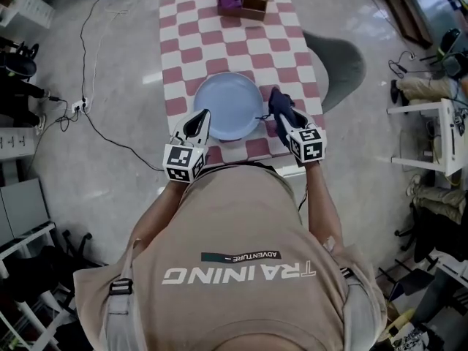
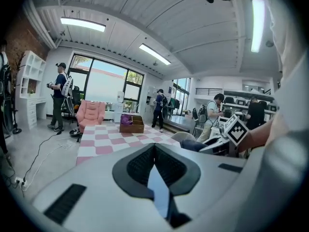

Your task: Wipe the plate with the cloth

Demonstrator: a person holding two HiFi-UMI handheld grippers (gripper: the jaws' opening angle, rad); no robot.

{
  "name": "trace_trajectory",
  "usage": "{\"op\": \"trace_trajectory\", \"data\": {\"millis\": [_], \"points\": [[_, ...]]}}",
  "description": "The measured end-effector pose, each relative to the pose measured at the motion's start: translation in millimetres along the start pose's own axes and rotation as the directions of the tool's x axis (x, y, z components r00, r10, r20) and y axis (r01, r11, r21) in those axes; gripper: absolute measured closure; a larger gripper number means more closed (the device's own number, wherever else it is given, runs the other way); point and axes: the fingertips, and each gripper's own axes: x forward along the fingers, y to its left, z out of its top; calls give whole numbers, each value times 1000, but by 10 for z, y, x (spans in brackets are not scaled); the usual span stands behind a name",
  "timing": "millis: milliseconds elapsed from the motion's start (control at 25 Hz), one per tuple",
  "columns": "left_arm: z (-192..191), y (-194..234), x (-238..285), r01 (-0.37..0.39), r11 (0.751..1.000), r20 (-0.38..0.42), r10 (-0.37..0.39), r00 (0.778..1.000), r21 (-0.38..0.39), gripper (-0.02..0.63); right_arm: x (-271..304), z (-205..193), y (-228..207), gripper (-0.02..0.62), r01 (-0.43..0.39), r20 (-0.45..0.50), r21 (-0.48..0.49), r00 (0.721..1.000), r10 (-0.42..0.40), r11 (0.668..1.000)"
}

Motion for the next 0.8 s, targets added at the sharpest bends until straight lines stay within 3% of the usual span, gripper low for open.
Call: {"op": "trace_trajectory", "data": {"millis": [240,680,720,760,800], "points": [[-44,-33,-32,3,1000,-19,-3,1000,-2,594,-87,-430,-437,460,101,-54,88,994,-97,991],[-52,171,-149,-86,995,-19,85,996,-43,594,122,-628,-512,450,88,-86,122,993,-78,989],[-59,193,-161,-93,995,-20,93,996,-47,594,137,-637,-515,420,98,-86,107,992,-88,989],[-65,215,-168,-100,994,-19,99,995,-53,594,143,-635,-528,328,113,-84,84,991,-106,990],[-69,235,-174,-106,993,-17,105,994,-59,594,138,-617,-537,288,126,-76,59,990,-121,990]]}}
